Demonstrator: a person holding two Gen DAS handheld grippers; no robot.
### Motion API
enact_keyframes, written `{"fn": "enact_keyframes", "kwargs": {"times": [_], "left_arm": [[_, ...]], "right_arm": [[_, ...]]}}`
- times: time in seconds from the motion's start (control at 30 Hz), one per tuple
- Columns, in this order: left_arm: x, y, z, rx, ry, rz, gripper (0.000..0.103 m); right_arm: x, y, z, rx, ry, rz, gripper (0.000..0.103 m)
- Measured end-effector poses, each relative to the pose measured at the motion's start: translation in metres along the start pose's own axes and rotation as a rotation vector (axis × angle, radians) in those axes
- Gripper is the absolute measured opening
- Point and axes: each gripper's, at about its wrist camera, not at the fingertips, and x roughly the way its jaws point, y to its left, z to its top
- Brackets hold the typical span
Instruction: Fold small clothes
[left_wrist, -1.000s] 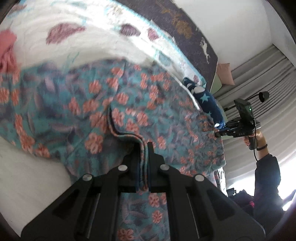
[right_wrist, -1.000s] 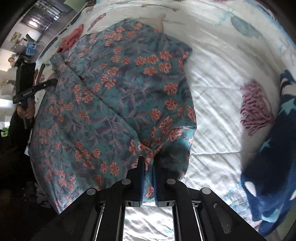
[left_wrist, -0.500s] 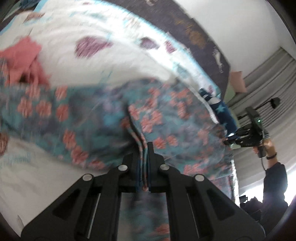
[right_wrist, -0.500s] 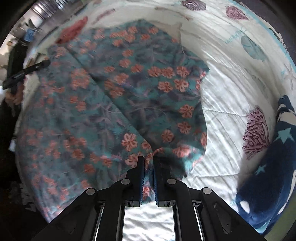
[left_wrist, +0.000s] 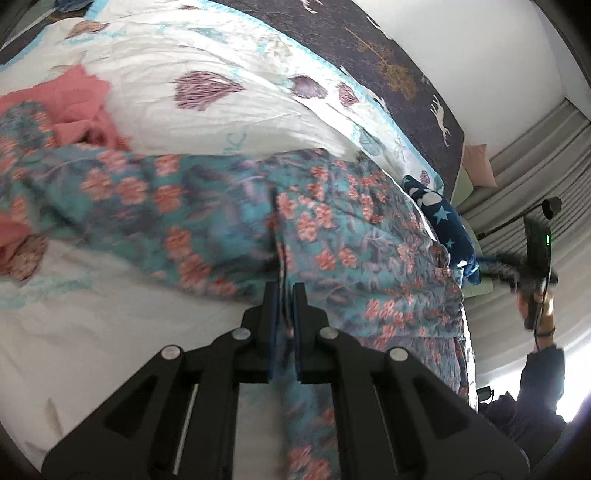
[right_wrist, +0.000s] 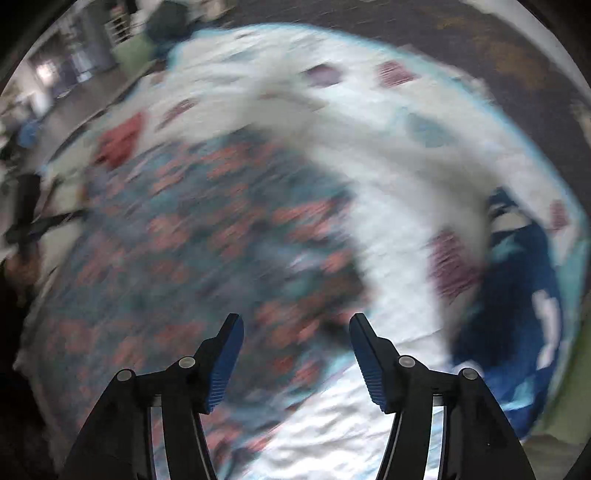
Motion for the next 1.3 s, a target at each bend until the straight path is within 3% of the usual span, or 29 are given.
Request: {"fn": "enact_keyframes", "kwargs": {"times": [0.07,0.2,0.23,0.3,0.37,0.43,0.5,0.63,0.77,0.87,0.97,1.07,1.13,1.17,1.23,1.3], "left_arm": [[-0.009,0.013,0.000,-0.029,-0.008,0.022,0.012],[-0.024,0.040,0.008,-0.108,-0.020,0.027,0.013],[-0.028,0.044,0.009,-0.118,-0.027,0.036,0.014],[-0.039,0.057,0.015,-0.137,-0.059,0.090,0.028],[-0.053,0.079,0.020,-0.203,-0.107,0.134,0.038],[-0.066,0.104,0.023,-0.283,-0.154,0.156,0.041],[-0.077,0.126,0.024,-0.341,-0.192,0.222,0.052],[-0.095,0.185,0.039,-0.510,-0.246,0.362,0.052],[-0.103,0.255,0.054,-0.781,-0.298,0.317,0.054],[-0.090,0.290,0.072,-0.857,-0.303,0.237,0.055],[-0.074,0.309,0.083,-0.879,-0.279,0.186,0.066],[-0.071,0.312,0.085,-0.883,-0.304,0.176,0.066],[-0.076,0.303,0.086,-0.835,-0.350,0.153,0.055],[-0.078,0.300,0.089,-0.815,-0.357,0.140,0.046],[-0.077,0.295,0.096,-0.784,-0.363,0.134,0.043],[-0.064,0.294,0.104,-0.739,-0.294,0.134,0.043]], "right_arm": [[0.022,0.010,-0.015,-0.011,0.029,0.035,0.059],[0.089,-0.007,-0.031,0.088,0.122,-0.031,0.060],[0.092,-0.012,-0.032,0.112,0.086,-0.011,0.062],[0.084,-0.021,-0.028,0.188,-0.002,0.018,0.062],[0.080,-0.029,-0.022,0.238,-0.007,0.016,0.062],[0.072,-0.027,-0.014,0.255,-0.007,-0.045,0.062],[0.055,-0.015,0.000,0.236,-0.048,-0.091,0.062],[0.021,0.033,0.027,0.146,-0.171,-0.087,0.073],[0.005,0.087,0.047,-0.005,-0.248,-0.125,0.073],[0.010,0.098,0.031,0.002,-0.289,-0.087,0.074],[0.020,0.096,0.013,0.070,-0.253,-0.028,0.074],[0.021,0.092,-0.003,0.082,-0.217,-0.043,0.073],[0.020,0.088,-0.007,0.093,-0.190,-0.080,0.074],[0.018,0.084,-0.009,0.102,-0.187,-0.094,0.074],[0.015,0.078,-0.009,0.126,-0.192,-0.087,0.074],[0.013,0.073,-0.007,0.156,-0.209,-0.057,0.074]]}}
